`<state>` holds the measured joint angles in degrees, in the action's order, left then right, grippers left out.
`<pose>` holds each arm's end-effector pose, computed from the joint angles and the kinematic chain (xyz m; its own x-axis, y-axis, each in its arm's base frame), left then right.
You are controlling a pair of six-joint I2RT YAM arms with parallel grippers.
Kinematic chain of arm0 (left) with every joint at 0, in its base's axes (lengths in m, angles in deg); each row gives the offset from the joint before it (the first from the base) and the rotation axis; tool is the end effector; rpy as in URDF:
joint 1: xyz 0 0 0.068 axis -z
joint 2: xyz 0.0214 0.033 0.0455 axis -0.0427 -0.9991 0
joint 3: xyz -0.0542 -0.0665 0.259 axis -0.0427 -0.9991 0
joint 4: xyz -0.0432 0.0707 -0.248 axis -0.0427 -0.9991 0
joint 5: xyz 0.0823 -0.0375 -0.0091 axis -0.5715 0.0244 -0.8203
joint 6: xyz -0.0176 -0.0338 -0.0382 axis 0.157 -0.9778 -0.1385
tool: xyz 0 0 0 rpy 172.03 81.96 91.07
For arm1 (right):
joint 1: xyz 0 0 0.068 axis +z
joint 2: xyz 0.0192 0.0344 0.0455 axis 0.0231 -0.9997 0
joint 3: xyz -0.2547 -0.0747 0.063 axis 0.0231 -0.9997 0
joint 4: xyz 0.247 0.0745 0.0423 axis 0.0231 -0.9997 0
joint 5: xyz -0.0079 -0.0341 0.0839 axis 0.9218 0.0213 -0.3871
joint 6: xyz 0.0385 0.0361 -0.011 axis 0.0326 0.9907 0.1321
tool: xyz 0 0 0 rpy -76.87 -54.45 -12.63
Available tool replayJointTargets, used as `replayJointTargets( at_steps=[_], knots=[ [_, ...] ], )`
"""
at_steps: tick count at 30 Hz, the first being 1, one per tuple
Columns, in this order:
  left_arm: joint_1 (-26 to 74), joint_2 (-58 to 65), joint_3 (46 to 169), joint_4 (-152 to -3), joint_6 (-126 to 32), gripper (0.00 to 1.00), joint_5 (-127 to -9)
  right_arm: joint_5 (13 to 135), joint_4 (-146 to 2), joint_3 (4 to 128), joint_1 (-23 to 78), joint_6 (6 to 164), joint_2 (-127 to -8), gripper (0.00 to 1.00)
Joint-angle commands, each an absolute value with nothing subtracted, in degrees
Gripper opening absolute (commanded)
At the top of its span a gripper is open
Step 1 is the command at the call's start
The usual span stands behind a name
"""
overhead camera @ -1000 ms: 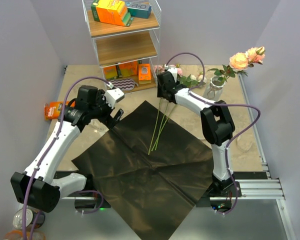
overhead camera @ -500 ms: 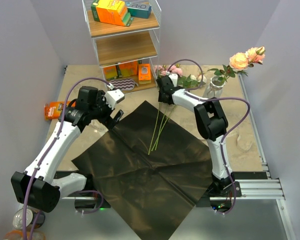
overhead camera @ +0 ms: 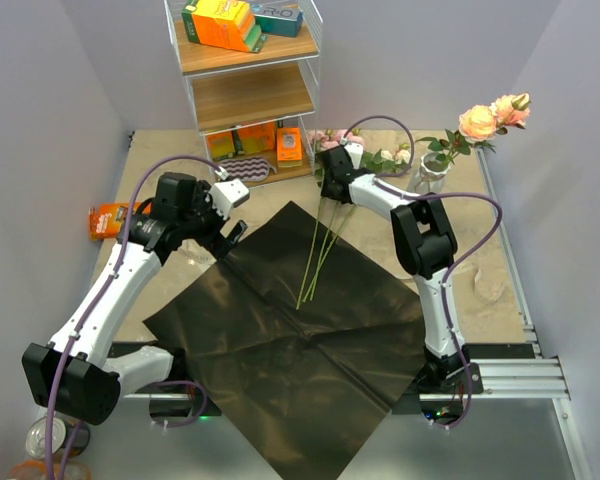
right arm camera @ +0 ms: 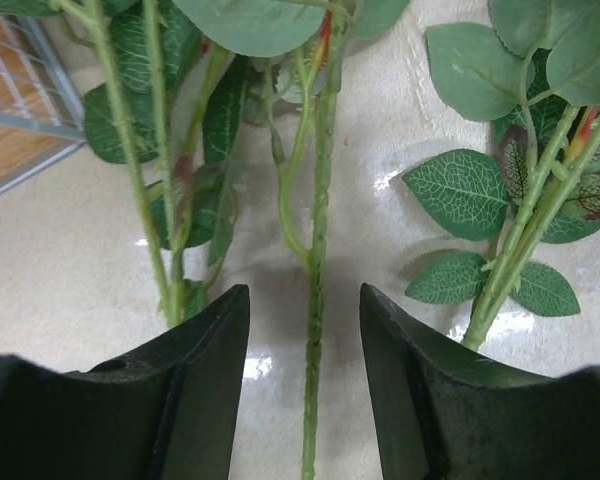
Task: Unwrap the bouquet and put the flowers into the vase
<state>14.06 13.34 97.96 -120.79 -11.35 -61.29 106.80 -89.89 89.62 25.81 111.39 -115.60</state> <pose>0.2232 -0.0756 0.3249 -0.4319 0.5360 -0.7254 0.6816 0.7207 0.1267 0.4516 0.2146 0.1668 -0.6488 0.2255 -0.7268 0.2287 0.9687 0.0965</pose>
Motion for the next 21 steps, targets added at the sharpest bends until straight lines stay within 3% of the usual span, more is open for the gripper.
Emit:
replayJointTargets(
  at_steps=[1,6,9,13,21],
  knots=[
    [13.8,13.9,99.2,-120.6,-10.0,0.99,-61.3,106.1,-89.1,91.4,25.4,112.7,-118.1,0.51],
    [13.8,13.9,99.6,-120.8,-10.4,0.99,-61.2,106.0,-87.9,90.7,25.2,111.6,-118.1,0.5],
    [13.8,13.9,99.9,-120.8,-10.7,0.99,-60.6,105.9,-87.0,90.1,25.2,110.6,-117.5,0.4],
    [13.8,13.8,99.8,-120.9,-10.9,0.99,-60.7,105.8,-86.7,89.7,25.1,110.1,-116.1,0.01],
    [13.8,14.1,99.6,-121.3,-11.3,0.99,-60.8,108.3,-82.4,84.5,24.9,107.9,-104.3,0.0]
  ],
)
